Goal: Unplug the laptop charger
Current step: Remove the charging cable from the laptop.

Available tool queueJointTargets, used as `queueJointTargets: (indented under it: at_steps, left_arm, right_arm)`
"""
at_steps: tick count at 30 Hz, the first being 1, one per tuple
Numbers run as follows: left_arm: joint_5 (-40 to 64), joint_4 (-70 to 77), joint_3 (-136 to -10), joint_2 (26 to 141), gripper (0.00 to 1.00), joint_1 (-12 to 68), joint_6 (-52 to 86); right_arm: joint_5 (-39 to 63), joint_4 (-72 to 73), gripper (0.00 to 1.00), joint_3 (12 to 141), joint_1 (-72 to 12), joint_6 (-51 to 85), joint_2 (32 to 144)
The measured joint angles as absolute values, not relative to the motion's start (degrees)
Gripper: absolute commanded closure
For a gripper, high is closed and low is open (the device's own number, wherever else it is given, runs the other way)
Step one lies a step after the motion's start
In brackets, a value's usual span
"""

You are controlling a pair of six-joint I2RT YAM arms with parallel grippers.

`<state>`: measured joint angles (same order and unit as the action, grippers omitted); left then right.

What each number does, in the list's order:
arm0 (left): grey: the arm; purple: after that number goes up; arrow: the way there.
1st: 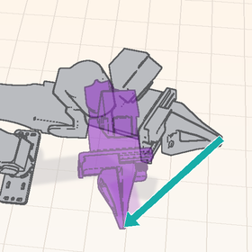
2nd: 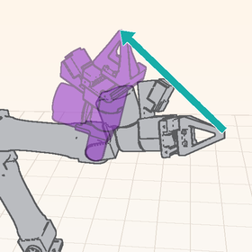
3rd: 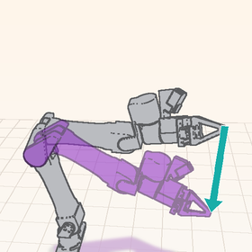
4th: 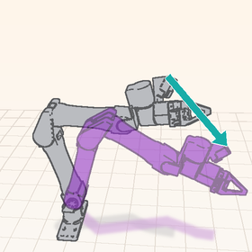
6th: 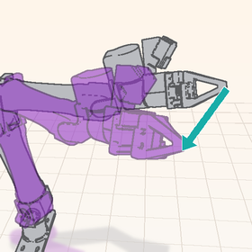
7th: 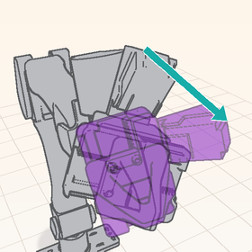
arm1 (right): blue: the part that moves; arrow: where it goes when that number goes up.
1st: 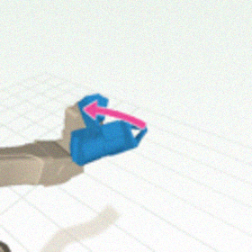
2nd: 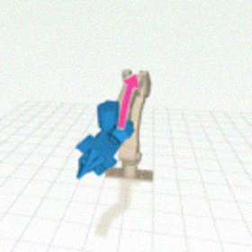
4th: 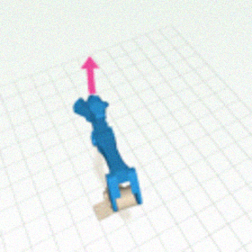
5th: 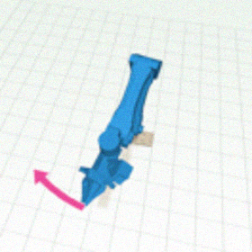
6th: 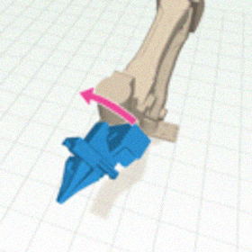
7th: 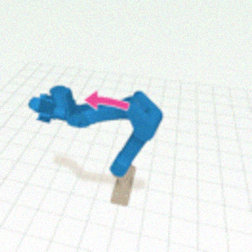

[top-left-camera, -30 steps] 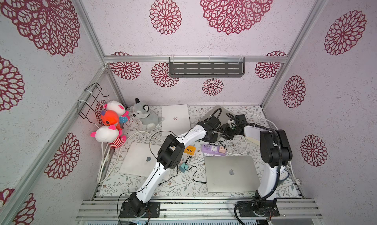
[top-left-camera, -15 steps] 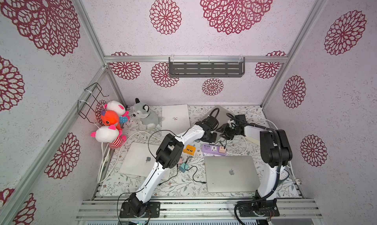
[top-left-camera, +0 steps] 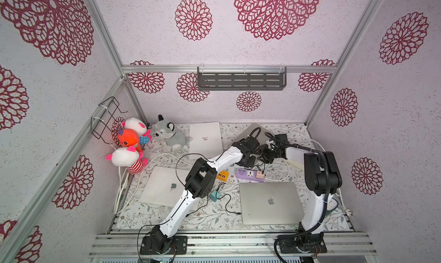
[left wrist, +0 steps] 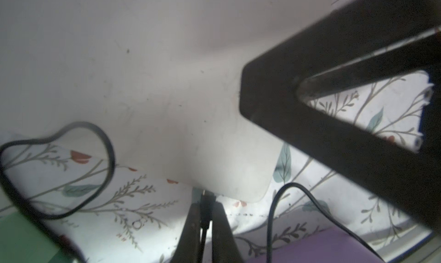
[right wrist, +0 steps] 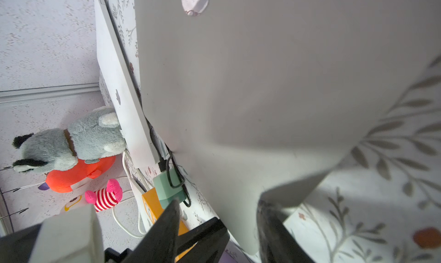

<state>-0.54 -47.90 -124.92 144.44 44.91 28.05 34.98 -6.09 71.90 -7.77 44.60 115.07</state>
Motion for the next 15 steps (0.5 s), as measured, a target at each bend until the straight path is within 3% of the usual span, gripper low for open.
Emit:
queueJointTargets:
  at_steps: [7, 15]
  left_arm:
    - [5.1, -41.7, -118.4, 141.5, 0.96, 43.8, 32.6]
    - [0.3, -49.1, -125.2, 144.0, 0.97, 44.4, 27.5]
  right_arm:
    - [35.0, -6.1, 0.46, 71.9, -7.8, 44.6, 115.1]
    - [35.0, -6.1, 0.46, 71.9, -7.8, 44.6, 115.1]
